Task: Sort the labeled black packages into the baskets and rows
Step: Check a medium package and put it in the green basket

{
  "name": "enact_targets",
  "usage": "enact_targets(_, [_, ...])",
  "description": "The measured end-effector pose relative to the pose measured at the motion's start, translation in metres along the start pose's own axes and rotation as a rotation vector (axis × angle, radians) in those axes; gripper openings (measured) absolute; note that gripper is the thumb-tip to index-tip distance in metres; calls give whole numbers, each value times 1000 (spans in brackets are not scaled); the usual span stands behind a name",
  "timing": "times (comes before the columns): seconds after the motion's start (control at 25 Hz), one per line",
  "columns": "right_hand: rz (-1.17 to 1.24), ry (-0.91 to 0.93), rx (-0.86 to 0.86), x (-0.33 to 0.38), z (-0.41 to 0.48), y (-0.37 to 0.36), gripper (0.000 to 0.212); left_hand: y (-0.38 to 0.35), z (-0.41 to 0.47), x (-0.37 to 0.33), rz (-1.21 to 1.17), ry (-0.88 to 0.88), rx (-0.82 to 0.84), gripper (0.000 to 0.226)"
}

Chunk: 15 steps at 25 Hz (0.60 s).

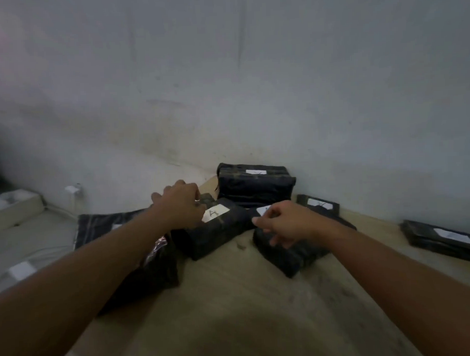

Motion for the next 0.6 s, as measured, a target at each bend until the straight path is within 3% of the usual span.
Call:
enact_targets(0.2, [225,56,280,59,-8,-88,69,19,1,65,192,118,114,41])
enact_targets(0.32, [205,86,370,87,-19,-130,81,13,-9,92,164,144,213,58])
enact_targets(0.4, [159,114,371,98,-21,-146,73,15,-15,99,135,161,206,64])
enact_targets(0.6, [258,134,224,99,-27,-132,41,35,-22,97,86,176,212,53])
Point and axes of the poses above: each hand's wrist, its own z-axis towards the middle knuckle, its own y-axis out of the back of the hand, x = y × z, the point moved 10 cm from there along z, towards the middle knuckle, and after that the axes turned 2 degrees about -y, right-handed, at the moved point
